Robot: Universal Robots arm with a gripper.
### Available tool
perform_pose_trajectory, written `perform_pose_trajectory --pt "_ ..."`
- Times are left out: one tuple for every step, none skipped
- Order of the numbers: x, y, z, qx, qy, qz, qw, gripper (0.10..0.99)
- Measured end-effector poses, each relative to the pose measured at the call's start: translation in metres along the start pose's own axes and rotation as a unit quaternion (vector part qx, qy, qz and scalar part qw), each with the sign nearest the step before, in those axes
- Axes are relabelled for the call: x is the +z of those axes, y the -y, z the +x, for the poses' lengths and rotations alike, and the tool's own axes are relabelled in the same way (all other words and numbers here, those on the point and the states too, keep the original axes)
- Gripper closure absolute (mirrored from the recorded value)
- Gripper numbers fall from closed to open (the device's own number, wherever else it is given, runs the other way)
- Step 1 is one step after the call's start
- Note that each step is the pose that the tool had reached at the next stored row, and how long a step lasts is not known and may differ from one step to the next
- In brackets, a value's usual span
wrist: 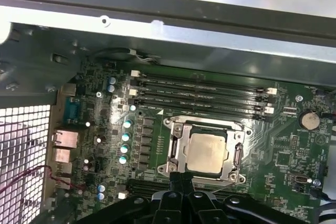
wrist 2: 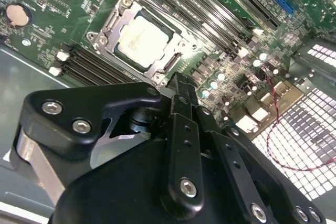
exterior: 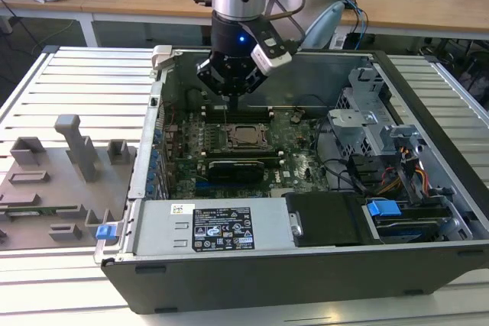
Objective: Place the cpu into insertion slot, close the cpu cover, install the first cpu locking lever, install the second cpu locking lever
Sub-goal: 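Install the first cpu locking lever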
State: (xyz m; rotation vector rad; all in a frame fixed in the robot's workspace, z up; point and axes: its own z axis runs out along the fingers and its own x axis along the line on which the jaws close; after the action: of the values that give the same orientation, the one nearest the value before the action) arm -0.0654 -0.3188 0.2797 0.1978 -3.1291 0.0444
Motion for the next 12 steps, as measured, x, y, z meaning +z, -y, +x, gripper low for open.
perform_pose_trajectory --pt "0.0000 -0.0002 0.0017 0.000 0.0000 0.0000 1.0000 0.980" --pt "0.0000 -0.0005 0.0038 0.000 0.0001 0.0000 1.0000 0.980" --pt "0.0000 -0.0007 0.0060 0.000 0.0001 0.0000 1.0000 0.980" --pt "0.0000 -0.0010 0.0077 0.000 0.0002 0.0000 1.0000 0.980" --pt "0.0000 -0.0011 0.0088 0.000 0.0002 0.0000 1.0000 0.980" --pt "0.0001 -0.0013 0.0101 0.000 0.0002 0.0000 1.0000 0.980" --pt "0.0001 -0.0014 0.0110 0.000 0.0002 0.0000 1.0000 0.980" --pt "0.0000 -0.0016 0.0126 0.000 0.0002 0.0000 1.0000 0.980" --pt "0.0001 -0.0019 0.0152 0.000 0.0002 0.0000 1.0000 0.980" --pt "0.0001 -0.0021 0.0162 0.000 0.0002 0.0000 1.0000 0.980" --pt "0.0001 -0.0022 0.0171 0.000 0.0002 0.0000 1.0000 0.980" --pt "0.0001 -0.0026 0.0177 0.000 0.0002 0.0001 1.0000 0.980"
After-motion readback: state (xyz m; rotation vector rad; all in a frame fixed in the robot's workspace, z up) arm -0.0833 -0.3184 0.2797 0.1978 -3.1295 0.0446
